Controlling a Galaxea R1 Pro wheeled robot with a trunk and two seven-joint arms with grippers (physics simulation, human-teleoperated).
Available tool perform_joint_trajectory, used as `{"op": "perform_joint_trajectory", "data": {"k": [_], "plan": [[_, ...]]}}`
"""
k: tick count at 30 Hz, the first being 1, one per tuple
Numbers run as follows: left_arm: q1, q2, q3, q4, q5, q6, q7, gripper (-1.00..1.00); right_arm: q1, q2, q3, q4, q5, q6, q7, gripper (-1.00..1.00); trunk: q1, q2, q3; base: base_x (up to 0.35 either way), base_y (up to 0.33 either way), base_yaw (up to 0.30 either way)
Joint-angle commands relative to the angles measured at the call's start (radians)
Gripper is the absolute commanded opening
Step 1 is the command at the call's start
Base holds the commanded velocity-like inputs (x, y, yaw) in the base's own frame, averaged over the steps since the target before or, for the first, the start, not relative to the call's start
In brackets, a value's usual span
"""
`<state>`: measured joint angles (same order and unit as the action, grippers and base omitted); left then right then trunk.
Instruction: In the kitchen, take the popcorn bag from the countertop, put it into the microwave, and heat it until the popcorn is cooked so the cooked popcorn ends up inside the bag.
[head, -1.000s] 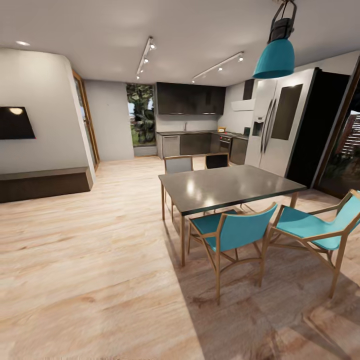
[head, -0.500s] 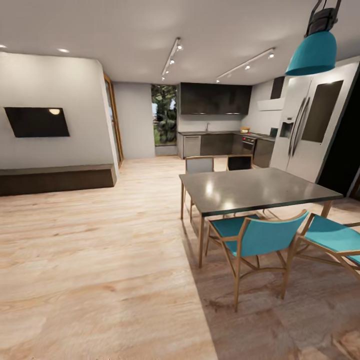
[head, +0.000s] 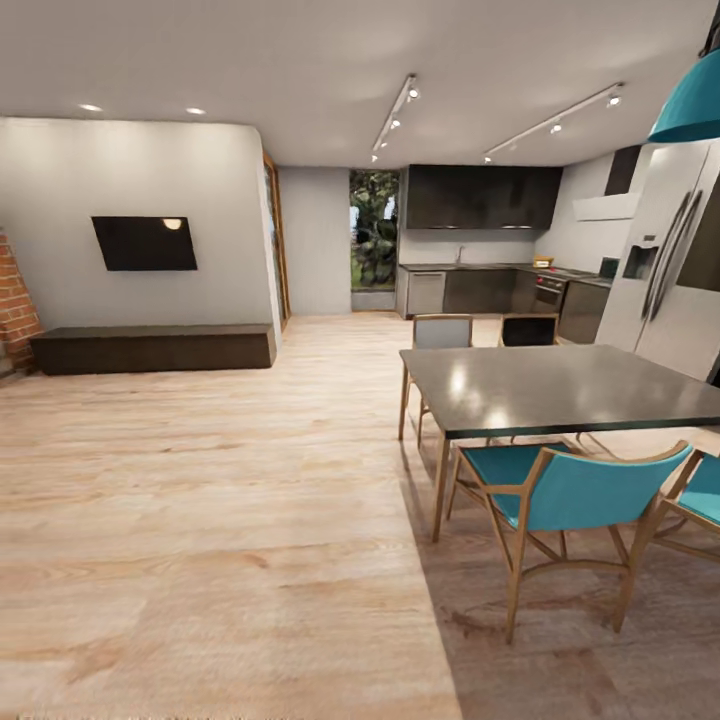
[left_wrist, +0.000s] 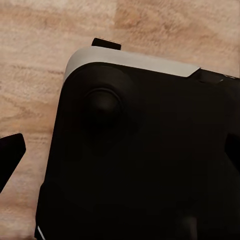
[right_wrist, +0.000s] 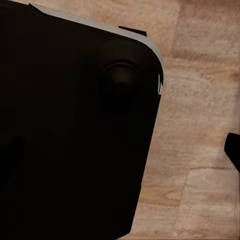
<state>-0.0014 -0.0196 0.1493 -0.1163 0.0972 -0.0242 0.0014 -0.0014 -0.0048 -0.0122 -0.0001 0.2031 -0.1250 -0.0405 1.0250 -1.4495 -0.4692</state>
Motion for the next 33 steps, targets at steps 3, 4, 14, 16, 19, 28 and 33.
{"op": "perform_joint_trajectory", "data": {"k": [3, 4, 14, 16, 19, 28, 33], "plan": [[0.000, 0.000, 0.002, 0.000, 0.010, -0.002, 0.000, 1.00, 0.000, 0.000, 0.000, 0.001, 0.009, -0.002, -0.004, 1.00, 0.000, 0.000, -0.001, 0.000, 0.000, 0.283], [0.000, 0.000, 0.002, 0.000, 0.010, -0.002, 0.000, 1.00, 0.000, 0.000, 0.000, 0.001, 0.007, -0.002, -0.004, 1.00, 0.000, 0.000, -0.001, 0.000, 0.000, 0.280], [0.000, 0.002, -0.003, 0.003, 0.013, 0.013, -0.007, 1.00, 0.000, 0.000, -0.005, 0.001, 0.001, -0.001, -0.004, 1.00, 0.000, 0.000, -0.001, 0.243, 0.000, 0.047], [0.000, 0.002, -0.003, 0.004, 0.013, 0.014, -0.007, 1.00, 0.000, 0.000, -0.005, 0.001, 0.001, -0.001, -0.004, 1.00, 0.000, 0.000, -0.001, 0.323, 0.000, 0.000], [0.000, 0.002, -0.003, 0.004, 0.013, 0.015, -0.007, 1.00, 0.000, 0.000, -0.006, 0.001, 0.001, -0.001, -0.004, 1.00, 0.000, 0.000, -0.001, 0.323, 0.000, 0.000], [0.000, 0.002, -0.002, 0.004, 0.013, 0.015, -0.008, 1.00, 0.000, 0.000, -0.005, 0.001, 0.001, 0.001, -0.004, 1.00, 0.000, 0.000, -0.001, 0.323, 0.000, 0.000], [0.000, 0.003, -0.003, 0.004, 0.013, 0.015, -0.008, 1.00, 0.000, 0.001, 0.000, 0.001, 0.006, 0.001, -0.003, 1.00, 0.000, 0.000, -0.001, 0.323, 0.000, 0.000]]}}
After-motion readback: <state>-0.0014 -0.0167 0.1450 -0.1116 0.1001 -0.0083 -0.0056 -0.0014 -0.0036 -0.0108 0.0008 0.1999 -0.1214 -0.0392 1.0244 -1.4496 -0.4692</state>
